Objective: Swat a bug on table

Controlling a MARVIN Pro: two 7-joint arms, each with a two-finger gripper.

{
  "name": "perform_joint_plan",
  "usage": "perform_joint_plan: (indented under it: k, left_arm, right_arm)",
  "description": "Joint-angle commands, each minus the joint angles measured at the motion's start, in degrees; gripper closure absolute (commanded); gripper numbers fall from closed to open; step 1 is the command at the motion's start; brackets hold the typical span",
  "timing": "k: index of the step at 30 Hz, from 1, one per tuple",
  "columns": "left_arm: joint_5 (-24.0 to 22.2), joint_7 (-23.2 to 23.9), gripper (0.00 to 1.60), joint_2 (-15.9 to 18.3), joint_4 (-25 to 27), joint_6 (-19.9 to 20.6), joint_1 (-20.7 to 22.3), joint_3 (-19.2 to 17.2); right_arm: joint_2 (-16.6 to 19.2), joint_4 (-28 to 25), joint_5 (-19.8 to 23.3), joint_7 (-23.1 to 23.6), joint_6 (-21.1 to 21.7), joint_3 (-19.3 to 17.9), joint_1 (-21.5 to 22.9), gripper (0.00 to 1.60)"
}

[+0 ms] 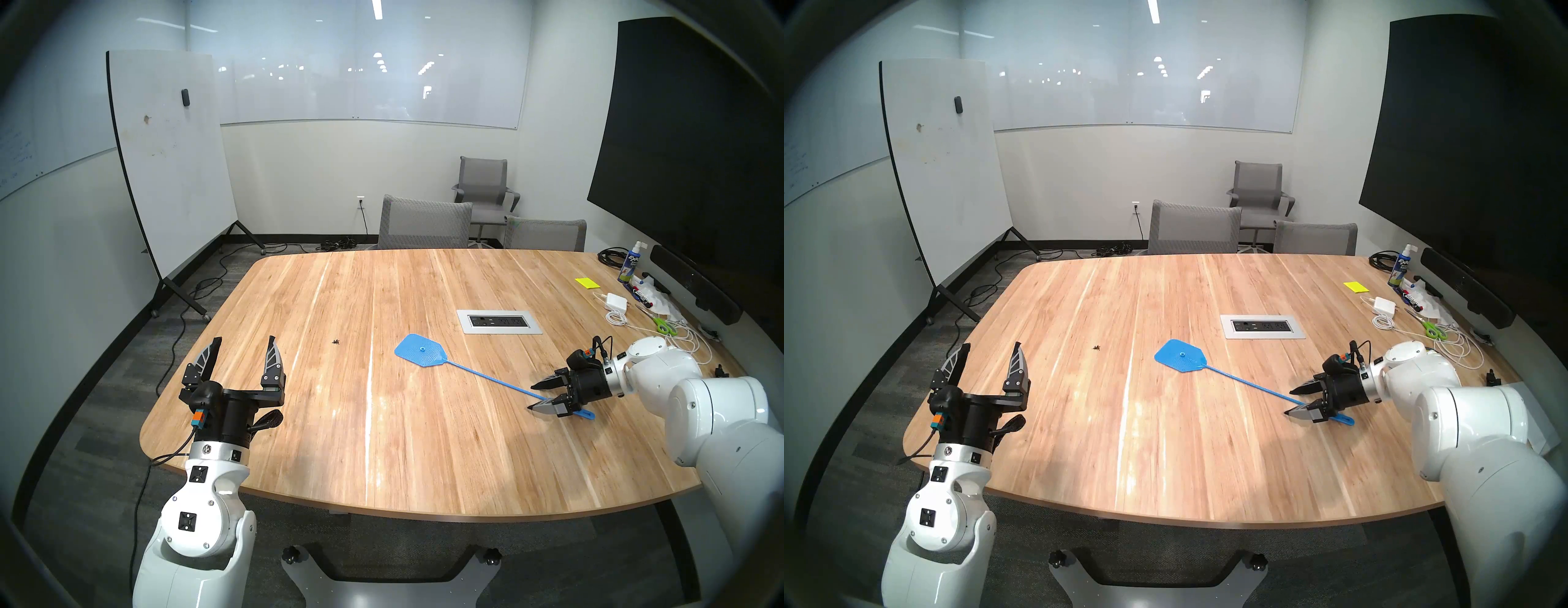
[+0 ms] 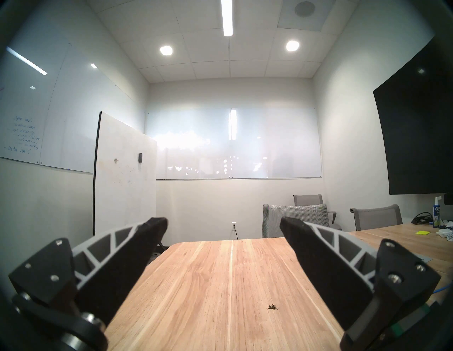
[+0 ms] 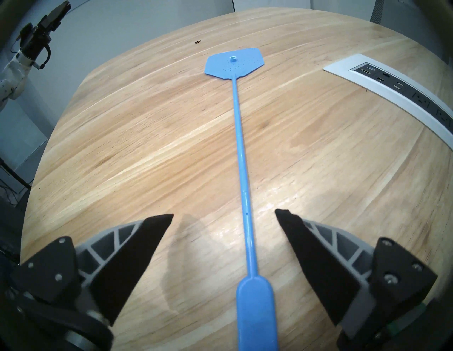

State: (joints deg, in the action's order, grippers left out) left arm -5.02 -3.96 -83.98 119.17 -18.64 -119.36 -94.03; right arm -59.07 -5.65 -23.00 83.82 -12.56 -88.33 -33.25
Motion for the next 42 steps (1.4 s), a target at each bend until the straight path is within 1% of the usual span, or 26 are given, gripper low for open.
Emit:
perform_joint_plan:
  k: [1, 30, 42]
  left_arm:
    - [0.0, 0.1, 0.00, 0.0, 1.3, -0.3, 0.1, 0.0]
    - [0.0, 0.1, 0.00, 0.0, 1.3, -0.3, 0.1, 0.0]
    - [0.0, 0.1, 0.00, 0.0, 1.3, -0.3, 0.1, 0.0]
  right_arm:
    - [0.6, -0.3, 0.3, 0.3, -0.6, -0.3, 1.0, 0.00]
    - [0.7, -0.1, 0.0, 1.0, -1.6, -1.4, 1.0, 0.00]
    - [0.5, -0.4, 0.3, -0.4, -2.9, -2.2, 0.7, 0.00]
